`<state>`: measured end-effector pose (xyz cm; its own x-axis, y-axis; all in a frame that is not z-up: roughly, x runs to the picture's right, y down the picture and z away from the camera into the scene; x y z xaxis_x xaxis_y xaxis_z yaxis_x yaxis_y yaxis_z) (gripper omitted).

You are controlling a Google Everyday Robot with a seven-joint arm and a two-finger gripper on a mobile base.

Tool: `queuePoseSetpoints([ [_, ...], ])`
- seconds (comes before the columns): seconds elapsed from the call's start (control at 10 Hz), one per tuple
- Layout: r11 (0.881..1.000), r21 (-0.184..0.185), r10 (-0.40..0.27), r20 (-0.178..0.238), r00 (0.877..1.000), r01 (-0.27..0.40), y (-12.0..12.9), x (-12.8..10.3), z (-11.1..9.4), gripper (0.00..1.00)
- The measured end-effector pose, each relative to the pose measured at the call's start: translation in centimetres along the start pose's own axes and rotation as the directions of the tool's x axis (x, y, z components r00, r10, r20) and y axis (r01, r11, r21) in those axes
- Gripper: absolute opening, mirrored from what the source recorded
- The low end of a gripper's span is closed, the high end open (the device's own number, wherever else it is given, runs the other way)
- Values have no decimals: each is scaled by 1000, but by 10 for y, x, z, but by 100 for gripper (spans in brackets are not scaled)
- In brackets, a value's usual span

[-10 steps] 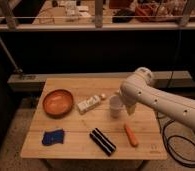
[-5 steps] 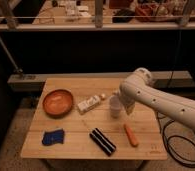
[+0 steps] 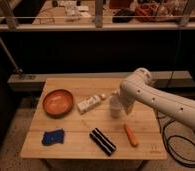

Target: Pick up the ceramic cup

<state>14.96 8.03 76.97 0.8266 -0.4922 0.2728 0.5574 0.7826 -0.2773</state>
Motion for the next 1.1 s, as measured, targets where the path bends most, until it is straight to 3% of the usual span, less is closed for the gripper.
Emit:
queuePoseSetpoints([
  [1.1, 997, -26, -65, 71, 995, 67, 4, 1, 20, 80],
])
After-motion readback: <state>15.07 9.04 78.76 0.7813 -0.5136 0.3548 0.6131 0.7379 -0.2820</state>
